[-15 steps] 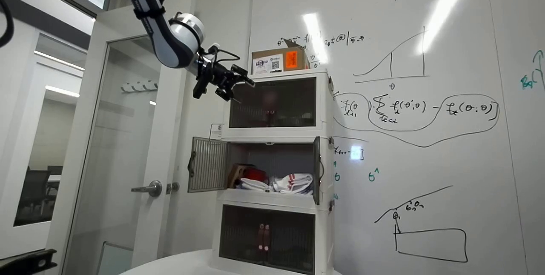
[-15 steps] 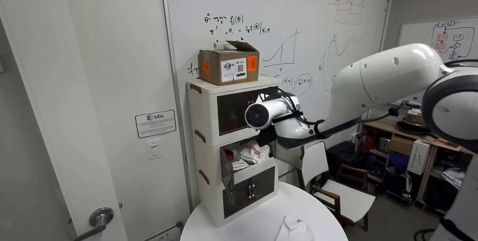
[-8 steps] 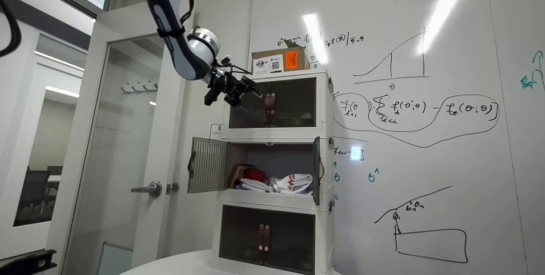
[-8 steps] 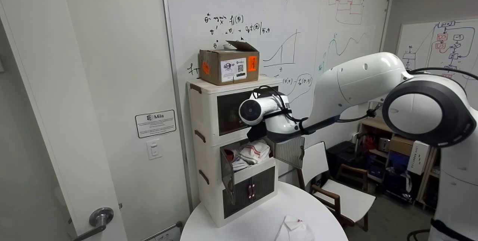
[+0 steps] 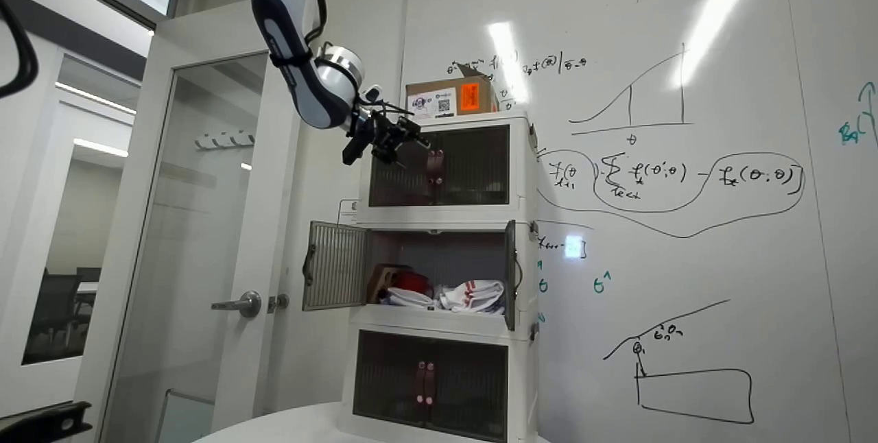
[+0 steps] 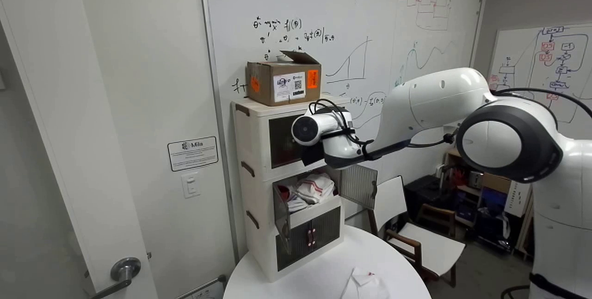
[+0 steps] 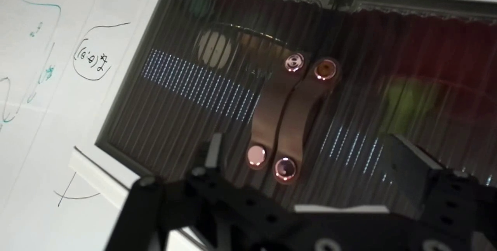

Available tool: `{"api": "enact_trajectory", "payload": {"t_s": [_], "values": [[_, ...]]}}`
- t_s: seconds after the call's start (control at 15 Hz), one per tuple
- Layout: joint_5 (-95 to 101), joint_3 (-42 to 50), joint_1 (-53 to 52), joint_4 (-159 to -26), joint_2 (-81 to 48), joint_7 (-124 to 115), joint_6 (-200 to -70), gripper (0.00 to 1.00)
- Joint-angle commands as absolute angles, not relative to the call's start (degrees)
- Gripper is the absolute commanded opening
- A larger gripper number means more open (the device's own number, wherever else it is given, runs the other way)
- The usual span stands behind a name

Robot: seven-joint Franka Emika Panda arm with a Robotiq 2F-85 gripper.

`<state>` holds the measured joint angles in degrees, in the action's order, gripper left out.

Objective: Open the top left cabinet door

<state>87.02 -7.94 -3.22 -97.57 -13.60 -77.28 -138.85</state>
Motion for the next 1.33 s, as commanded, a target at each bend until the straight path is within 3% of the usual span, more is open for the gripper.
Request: {"api": "enact_trajectory", "payload": {"t_s": [0.0,0.93,1.27], "values": [[89.8,-5.8,-4.5,-93.1,-16.4,-77.2,-138.5,1.00],[90.4,-3.7,-4.0,-90.3,-19.2,-77.0,-138.6,0.99],[90.0,-3.4,-3.9,-91.3,-18.7,-76.6,-139.0,0.53]]}}
